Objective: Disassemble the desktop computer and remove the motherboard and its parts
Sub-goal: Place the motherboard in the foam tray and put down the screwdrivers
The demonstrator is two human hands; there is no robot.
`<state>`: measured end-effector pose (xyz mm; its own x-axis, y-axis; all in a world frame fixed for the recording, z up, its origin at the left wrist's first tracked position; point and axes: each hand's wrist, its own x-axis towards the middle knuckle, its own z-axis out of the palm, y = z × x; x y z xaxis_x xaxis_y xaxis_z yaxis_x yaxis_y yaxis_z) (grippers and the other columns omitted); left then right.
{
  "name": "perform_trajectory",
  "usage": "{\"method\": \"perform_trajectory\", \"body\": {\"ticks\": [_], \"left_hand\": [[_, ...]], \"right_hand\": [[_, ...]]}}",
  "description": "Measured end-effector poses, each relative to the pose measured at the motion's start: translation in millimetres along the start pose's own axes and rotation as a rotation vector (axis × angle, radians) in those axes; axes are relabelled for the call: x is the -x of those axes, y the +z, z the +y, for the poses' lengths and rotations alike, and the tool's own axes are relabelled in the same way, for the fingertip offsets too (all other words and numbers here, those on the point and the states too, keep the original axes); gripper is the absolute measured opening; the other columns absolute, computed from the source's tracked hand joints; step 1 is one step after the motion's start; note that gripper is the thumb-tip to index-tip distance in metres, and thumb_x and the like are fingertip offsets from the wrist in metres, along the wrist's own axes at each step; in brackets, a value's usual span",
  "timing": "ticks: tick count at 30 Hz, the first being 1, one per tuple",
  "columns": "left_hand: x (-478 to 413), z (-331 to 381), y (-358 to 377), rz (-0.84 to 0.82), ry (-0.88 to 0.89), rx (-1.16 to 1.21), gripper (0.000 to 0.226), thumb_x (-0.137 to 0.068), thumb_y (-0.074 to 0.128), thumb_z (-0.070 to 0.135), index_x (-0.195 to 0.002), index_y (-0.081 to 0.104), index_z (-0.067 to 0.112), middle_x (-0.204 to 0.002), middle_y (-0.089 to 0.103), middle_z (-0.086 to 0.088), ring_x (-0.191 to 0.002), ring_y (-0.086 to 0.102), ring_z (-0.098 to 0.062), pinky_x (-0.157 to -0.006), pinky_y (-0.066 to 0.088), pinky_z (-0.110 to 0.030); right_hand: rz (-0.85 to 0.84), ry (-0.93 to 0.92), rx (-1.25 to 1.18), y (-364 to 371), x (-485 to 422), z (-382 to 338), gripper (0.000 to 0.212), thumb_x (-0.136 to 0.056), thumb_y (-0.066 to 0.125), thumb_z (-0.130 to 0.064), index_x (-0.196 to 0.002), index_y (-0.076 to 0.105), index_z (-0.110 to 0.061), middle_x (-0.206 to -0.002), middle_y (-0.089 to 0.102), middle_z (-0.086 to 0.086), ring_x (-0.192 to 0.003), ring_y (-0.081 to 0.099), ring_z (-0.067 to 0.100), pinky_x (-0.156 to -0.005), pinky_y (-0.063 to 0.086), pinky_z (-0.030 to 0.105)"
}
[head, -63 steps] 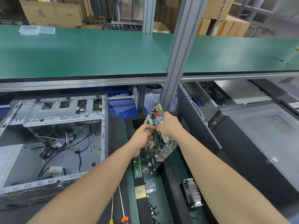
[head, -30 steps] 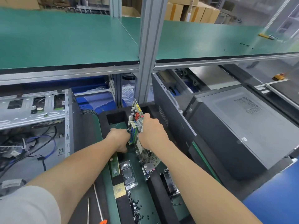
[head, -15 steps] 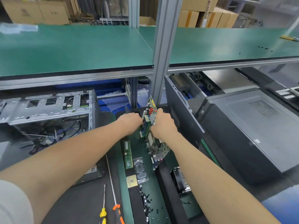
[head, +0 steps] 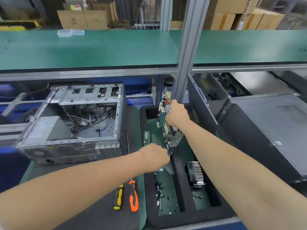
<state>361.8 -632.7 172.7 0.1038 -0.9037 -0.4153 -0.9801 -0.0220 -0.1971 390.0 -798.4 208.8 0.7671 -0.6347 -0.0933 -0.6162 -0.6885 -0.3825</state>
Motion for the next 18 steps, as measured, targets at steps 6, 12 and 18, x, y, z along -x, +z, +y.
{"method": "perform_trajectory", "body": {"ticks": [6, 12, 18], "left_hand": [[2, 87, 53, -0.084, 0.042, -0.102, 0.016, -0.090, 0.070, 0.003, -0.105, 0.073, 0.008, -0.105, 0.074, -0.014, -0.104, 0.068, -0.035, -0.096, 0.051, -0.058], [-4, 94, 73, -0.206, 0.064, -0.012, 0.032, -0.107, 0.054, 0.037, -0.110, 0.069, 0.009, -0.106, 0.072, -0.012, -0.100, 0.069, -0.031, -0.104, 0.044, -0.047], [-9, 54, 75, -0.021, 0.027, 0.263, 0.038, -0.111, 0.036, 0.030, -0.105, 0.069, 0.011, -0.104, 0.073, -0.014, -0.098, 0.069, -0.036, -0.091, 0.052, -0.046]], "right_hand": [[0.033, -0.027, -0.013, 6, 9, 5, 0.036, -0.091, 0.067, -0.010, -0.110, 0.037, -0.013, -0.077, 0.040, 0.003, -0.062, 0.045, 0.019, -0.051, 0.037, 0.035], [0.022, -0.004, -0.047, 10, 3, 10, 0.033, -0.092, 0.065, -0.008, -0.113, 0.040, -0.012, -0.094, 0.051, 0.010, -0.080, 0.056, 0.031, -0.059, 0.042, 0.037], [0.010, 0.059, -0.139, 18, -23, 9, 0.035, -0.092, 0.067, -0.011, -0.119, 0.045, -0.010, -0.109, 0.058, 0.014, -0.091, 0.060, 0.035, -0.067, 0.049, 0.041]]}}
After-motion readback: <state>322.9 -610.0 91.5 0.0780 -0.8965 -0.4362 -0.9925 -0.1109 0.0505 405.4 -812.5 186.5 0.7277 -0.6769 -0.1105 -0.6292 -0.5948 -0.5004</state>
